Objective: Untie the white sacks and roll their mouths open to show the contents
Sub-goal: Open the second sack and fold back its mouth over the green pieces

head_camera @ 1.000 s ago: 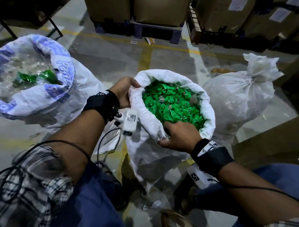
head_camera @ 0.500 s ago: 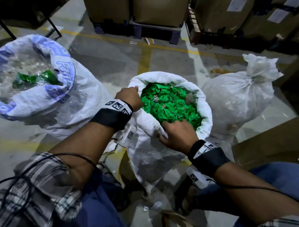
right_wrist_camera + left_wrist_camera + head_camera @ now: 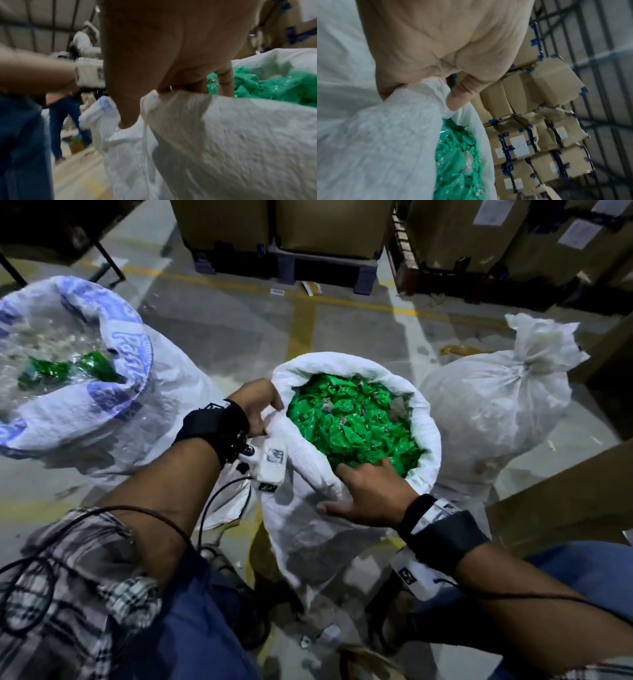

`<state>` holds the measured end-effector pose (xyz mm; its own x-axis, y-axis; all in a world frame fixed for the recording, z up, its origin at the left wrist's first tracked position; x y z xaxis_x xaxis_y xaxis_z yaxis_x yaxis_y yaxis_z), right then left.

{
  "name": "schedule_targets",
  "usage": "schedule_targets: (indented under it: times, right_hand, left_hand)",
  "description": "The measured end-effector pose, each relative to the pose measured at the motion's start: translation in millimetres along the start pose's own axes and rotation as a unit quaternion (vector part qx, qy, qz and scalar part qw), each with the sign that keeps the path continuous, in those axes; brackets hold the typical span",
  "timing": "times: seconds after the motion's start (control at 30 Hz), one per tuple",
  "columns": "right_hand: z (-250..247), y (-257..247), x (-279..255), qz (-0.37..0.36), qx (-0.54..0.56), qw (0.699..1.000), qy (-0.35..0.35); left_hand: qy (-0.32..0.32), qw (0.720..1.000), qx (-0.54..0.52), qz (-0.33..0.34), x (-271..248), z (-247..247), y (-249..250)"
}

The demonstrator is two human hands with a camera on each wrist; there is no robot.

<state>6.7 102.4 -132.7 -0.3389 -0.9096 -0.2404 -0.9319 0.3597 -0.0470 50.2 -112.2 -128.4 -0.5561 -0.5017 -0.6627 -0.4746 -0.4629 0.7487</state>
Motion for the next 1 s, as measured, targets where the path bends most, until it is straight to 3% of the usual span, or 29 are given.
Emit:
schedule_targets:
  times: [0.1, 0.17, 0.23, 0.33, 0.4, 0.47, 0.5, 0.57, 0.6, 0.7, 0.8, 0.9, 1.0]
  right_hand:
    - [-28.1, 29.1, -1.9, 0.062, 0.14, 0.985, 0.075]
    - [-44.2, 62.7, -7.3, 0.13, 0.188, 0.956, 0.182]
    - [-39.6, 99.6, -13.6, 0.238, 0.169, 0.929, 0.227]
    - [-2.8, 137.7, -18.3, 0.393, 0.216, 0.883, 0.136]
    - [28.6, 146.7, -15.1, 0.434, 0.352, 0.826, 0.079]
    - [52.0, 140.8, -12.3, 0.448, 0.513, 0.728, 0.076]
    - [56.7, 138.1, -10.2, 0.443, 0.531, 0.717, 0.089]
    - [52.9, 136.3, -6.5, 0.421, 0.511, 0.734, 0.152]
    - [47.7, 134.8, -5.7, 0.403, 0.523, 0.726, 0.191]
    - [33.9, 134.5, -0.8, 0.348, 0.615, 0.662, 0.251]
    - [22.1, 136.5, 17.5, 0.315, 0.673, 0.618, 0.257]
    - [0.5, 140.6, 38.4, 0.293, 0.697, 0.583, 0.297]
    - [-31.3, 142.5, 65.9, 0.248, 0.676, 0.613, 0.326]
  left_hand:
    - [-0.024, 0.999, 0.032, 0.008, 0.2, 7.7, -2.7]
    - [0.046, 0.984, 0.165, 0.051, 5.3, -2.1, 5.5]
    - [0.106, 0.915, 0.38, 0.089, 7.9, -8.6, 11.1]
    - [0.145, 0.801, 0.57, 0.112, 8.9, -16.0, 16.7]
    - [0.166, 0.764, 0.612, 0.122, 5.7, -21.8, 23.0]
    - [0.153, 0.767, 0.614, 0.107, 6.0, -24.7, 22.0]
    - [0.143, 0.775, 0.607, 0.101, 6.8, -23.7, 19.6]
    - [0.137, 0.792, 0.584, 0.111, 5.8, -19.5, 16.5]
    - [0.141, 0.804, 0.564, 0.123, 5.2, -17.8, 16.1]
    - [0.148, 0.845, 0.494, 0.142, 7.5, -18.5, 17.2]
    - [0.172, 0.892, 0.383, 0.166, 9.9, -28.0, 23.9]
    - [0.217, 0.913, 0.26, 0.227, 6.4, -34.9, 39.5]
    - [0.244, 0.914, 0.162, 0.28, 6.3, -42.8, 55.1]
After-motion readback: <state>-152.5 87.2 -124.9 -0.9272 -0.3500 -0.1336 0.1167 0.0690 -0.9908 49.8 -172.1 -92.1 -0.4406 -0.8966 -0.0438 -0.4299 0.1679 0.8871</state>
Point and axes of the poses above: each hand's wrist, its own x-axis towards the middle knuckle, its own z-axis out of the palm, y = z × x, the point moved 7 cm from there along x, towards the middle knuckle, and after that the axes turned 3 degrees about x, right-handed, at the moved point
